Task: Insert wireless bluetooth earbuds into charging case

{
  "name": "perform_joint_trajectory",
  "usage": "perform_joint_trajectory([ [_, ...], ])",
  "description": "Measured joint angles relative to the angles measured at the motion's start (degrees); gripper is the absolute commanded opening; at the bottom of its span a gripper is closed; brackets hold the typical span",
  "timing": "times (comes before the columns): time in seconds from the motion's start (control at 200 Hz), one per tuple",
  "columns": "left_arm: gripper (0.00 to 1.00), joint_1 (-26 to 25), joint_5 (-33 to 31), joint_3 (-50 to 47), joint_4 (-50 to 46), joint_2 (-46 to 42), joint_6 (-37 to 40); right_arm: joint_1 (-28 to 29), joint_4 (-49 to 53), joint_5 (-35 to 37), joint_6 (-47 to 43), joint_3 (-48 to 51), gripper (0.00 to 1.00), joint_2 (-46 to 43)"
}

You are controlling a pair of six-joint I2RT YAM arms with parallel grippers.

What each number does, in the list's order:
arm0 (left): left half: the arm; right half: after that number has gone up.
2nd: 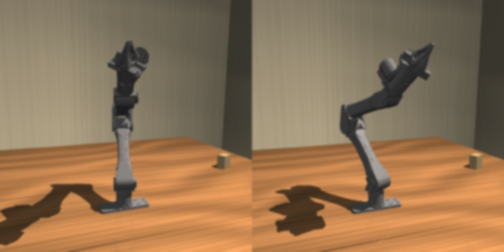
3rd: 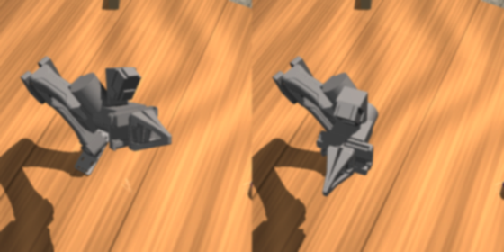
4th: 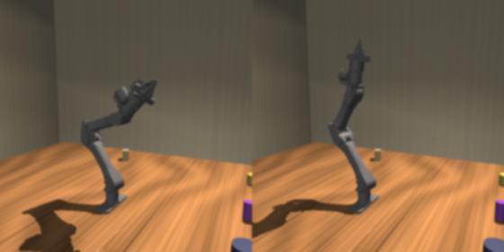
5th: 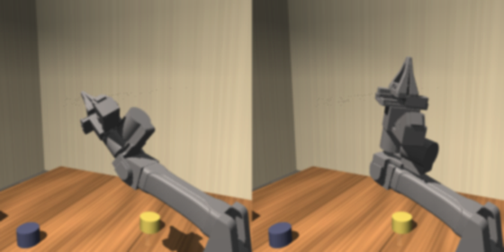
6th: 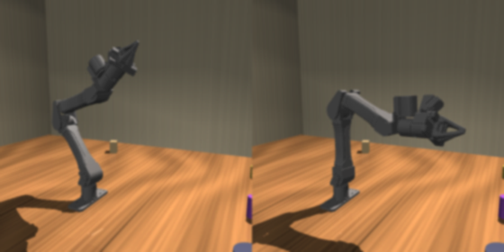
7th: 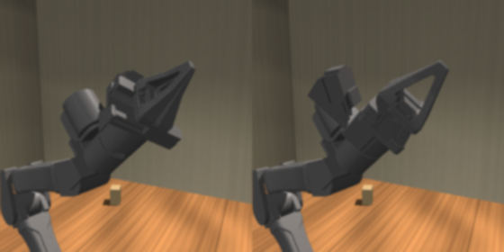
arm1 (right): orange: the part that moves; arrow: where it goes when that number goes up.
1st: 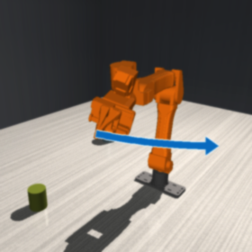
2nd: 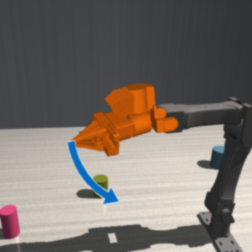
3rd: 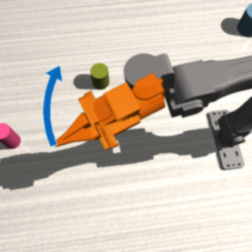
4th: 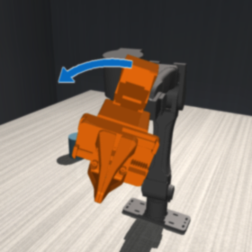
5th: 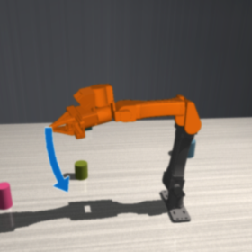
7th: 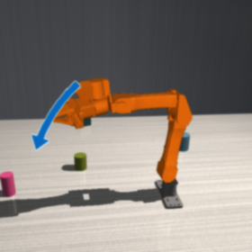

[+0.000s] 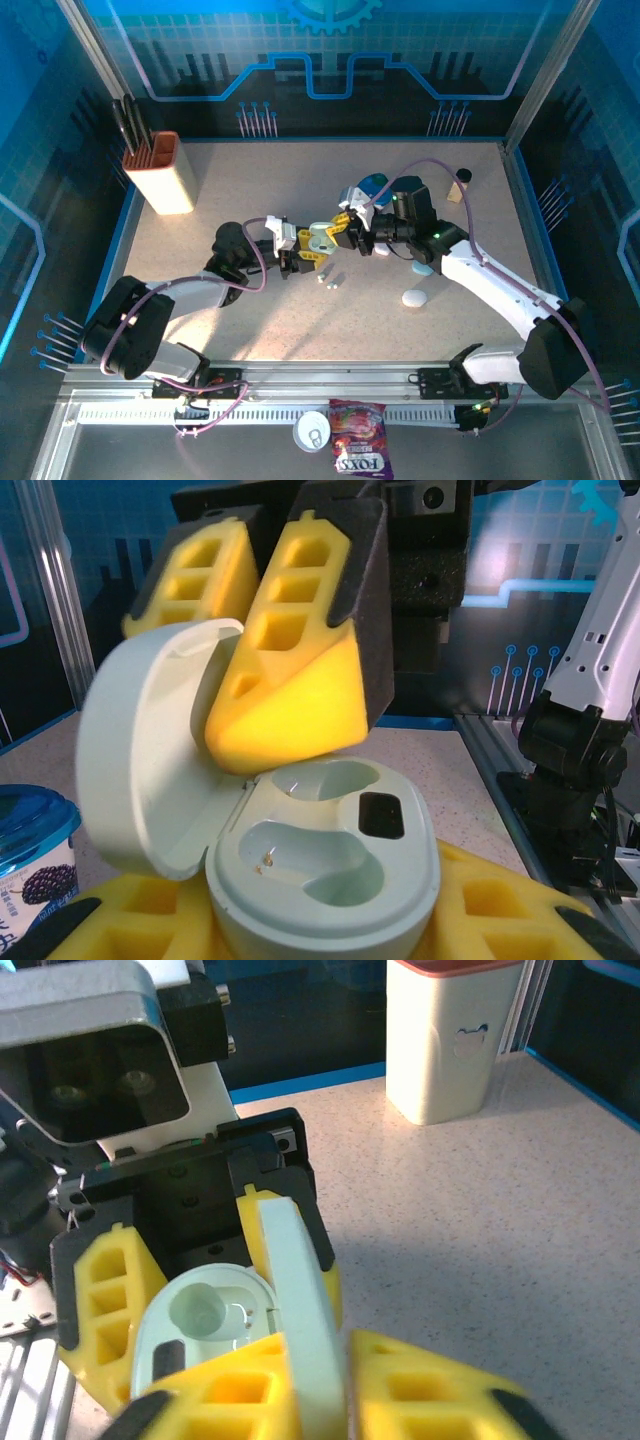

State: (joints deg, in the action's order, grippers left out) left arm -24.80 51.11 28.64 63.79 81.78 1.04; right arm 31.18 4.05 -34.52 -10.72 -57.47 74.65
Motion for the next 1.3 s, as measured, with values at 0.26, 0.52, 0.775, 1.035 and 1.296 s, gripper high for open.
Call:
perform_joint_trajectory([
  [0.26, 0.55, 0.02, -0.31, 0.0, -0.15, -0.04, -1.49, 0.0, -2.05, 1.29, 0.39, 0.17, 0.0, -0.02],
  [0.52, 0.61, 0.39, -1.18, 0.0, -0.35, -0.04, -4.31, 0.44, -6.95, 4.26, 0.76, 1.95, 0.0, -0.09],
  [0.775, 0.57, 0.5, -2.32, 0.0, 0.35, -0.04, -6.95, 0.81, -8.7, 4.79, 0.61, 2.43, 0.0, -0.13],
  [1.035, 0.53, 0.7, -2.69, 0.02, 2.25, 0.02, -8.61, 1.38, -8.55, 5.2, -0.26, 2.43, 0.0, -0.13],
  [1.296, 0.37, 0.76, -2.82, 0.02, 2.49, 0.09, -8.7, 1.42, -8.61, 5.6, -0.28, 2.43, 0.0, -0.13],
])
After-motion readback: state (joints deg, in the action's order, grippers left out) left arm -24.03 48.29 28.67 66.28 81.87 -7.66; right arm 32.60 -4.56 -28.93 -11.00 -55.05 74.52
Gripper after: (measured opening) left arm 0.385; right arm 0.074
